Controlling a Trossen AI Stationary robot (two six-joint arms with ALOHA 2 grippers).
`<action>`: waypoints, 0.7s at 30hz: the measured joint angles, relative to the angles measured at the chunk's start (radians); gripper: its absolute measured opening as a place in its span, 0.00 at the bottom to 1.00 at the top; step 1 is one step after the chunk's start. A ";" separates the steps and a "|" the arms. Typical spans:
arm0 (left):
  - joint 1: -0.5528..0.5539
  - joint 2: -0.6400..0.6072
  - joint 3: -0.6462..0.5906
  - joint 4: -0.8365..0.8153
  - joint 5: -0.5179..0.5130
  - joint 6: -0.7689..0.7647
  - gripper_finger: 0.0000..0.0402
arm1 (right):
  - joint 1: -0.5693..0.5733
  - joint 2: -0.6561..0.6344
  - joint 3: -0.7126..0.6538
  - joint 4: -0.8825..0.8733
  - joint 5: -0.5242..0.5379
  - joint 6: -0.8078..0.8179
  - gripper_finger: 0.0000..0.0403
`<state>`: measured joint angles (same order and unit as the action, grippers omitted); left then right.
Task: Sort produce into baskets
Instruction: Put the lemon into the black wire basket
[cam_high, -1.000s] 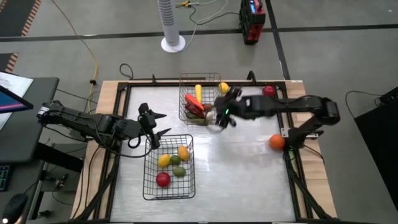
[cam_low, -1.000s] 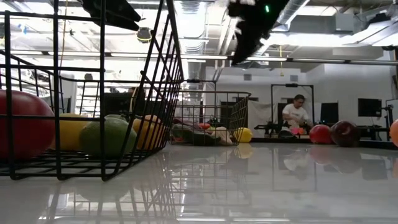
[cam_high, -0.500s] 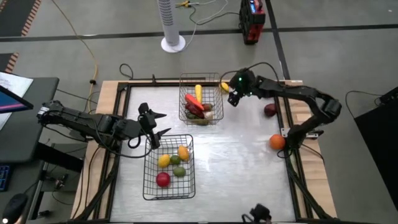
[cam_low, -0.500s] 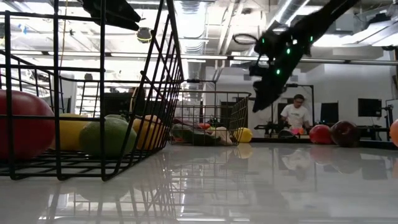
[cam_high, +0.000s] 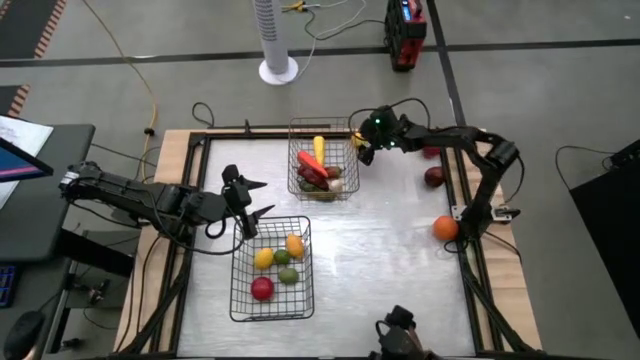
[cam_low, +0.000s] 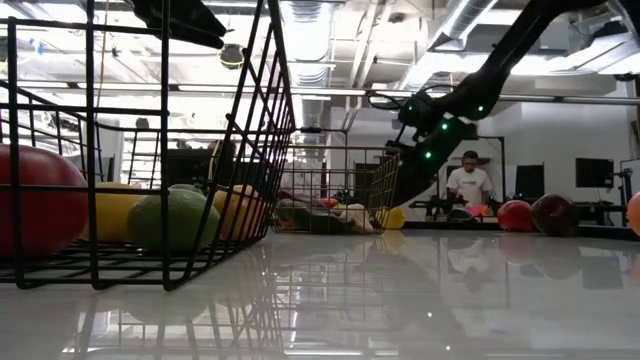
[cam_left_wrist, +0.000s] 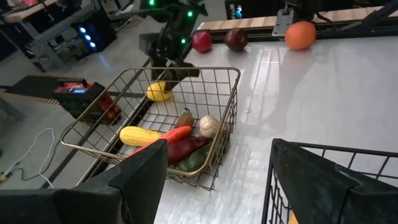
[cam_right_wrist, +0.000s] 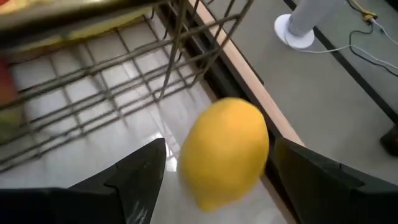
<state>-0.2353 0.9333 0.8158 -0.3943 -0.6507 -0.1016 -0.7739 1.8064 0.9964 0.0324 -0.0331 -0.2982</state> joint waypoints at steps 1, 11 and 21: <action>0.002 0.000 0.000 0.000 -0.003 0.001 0.68 | -0.004 0.017 0.009 0.012 -0.005 -0.002 0.81; 0.004 0.000 0.000 -0.012 -0.011 0.002 0.68 | -0.008 0.086 0.042 0.010 -0.022 -0.026 0.72; 0.005 0.000 0.000 -0.020 -0.011 -0.008 0.68 | -0.008 0.083 0.042 0.004 -0.021 -0.046 0.58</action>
<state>-0.2306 0.9333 0.8158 -0.4139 -0.6621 -0.1093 -0.7815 1.8897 1.0386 0.0365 -0.0544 -0.3443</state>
